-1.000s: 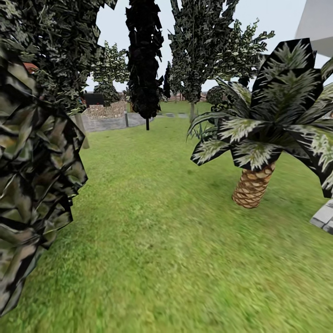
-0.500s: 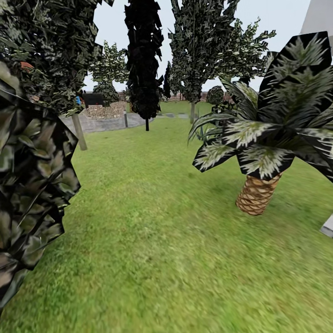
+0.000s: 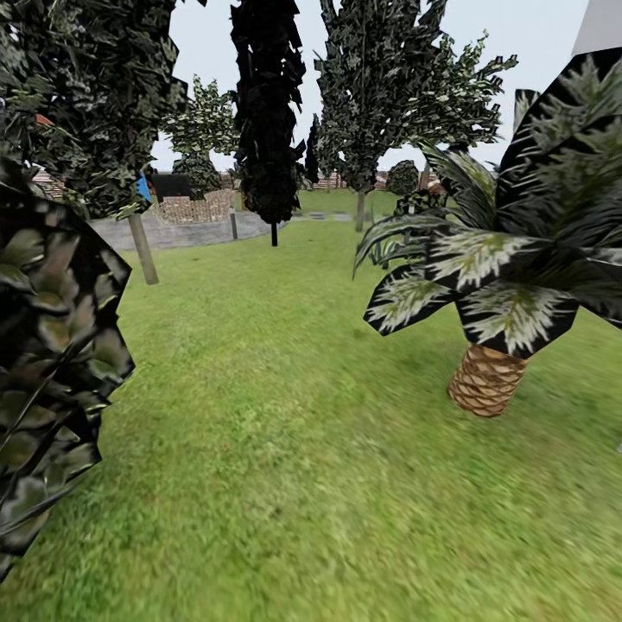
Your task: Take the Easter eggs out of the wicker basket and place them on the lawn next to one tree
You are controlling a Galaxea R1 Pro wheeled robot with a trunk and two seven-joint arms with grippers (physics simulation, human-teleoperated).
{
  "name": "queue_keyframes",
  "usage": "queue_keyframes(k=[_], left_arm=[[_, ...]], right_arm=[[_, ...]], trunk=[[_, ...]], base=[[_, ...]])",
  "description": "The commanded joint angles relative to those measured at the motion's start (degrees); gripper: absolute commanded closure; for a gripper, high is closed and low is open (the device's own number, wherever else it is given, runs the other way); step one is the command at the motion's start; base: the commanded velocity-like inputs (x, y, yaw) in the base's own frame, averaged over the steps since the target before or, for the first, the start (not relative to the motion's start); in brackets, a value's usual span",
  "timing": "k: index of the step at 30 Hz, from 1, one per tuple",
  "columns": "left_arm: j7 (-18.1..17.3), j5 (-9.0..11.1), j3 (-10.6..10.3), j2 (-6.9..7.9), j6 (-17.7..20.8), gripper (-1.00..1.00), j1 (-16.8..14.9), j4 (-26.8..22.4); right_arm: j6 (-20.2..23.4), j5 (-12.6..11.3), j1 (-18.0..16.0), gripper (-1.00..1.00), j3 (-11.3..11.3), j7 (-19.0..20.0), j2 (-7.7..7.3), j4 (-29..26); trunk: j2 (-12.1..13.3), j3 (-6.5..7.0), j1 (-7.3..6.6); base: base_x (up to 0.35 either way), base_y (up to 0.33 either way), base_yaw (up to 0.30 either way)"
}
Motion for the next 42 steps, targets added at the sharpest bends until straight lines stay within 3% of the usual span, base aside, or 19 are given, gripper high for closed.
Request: queue_keyframes(k=[1,42], left_arm=[[-0.2,-0.1,0.0,0.0,0.0,-1.0,0.0,-0.1],[-0.2,-0.1,0.0,0.02,0.0,-1.0,0.0,-0.1]], right_arm=[[-0.2,0.2,-0.1,-1.0,0.1,0.1,-0.01,0.2],[-0.2,0.1,-0.1,-1.0,0.0,0.1,-0.01,0.2]], trunk=[[0.0,-0.04,0.03],[0.0,-0.04,0.03]], base=[[0.337,0.0,0.0],[0.337,0.0,0.024]])
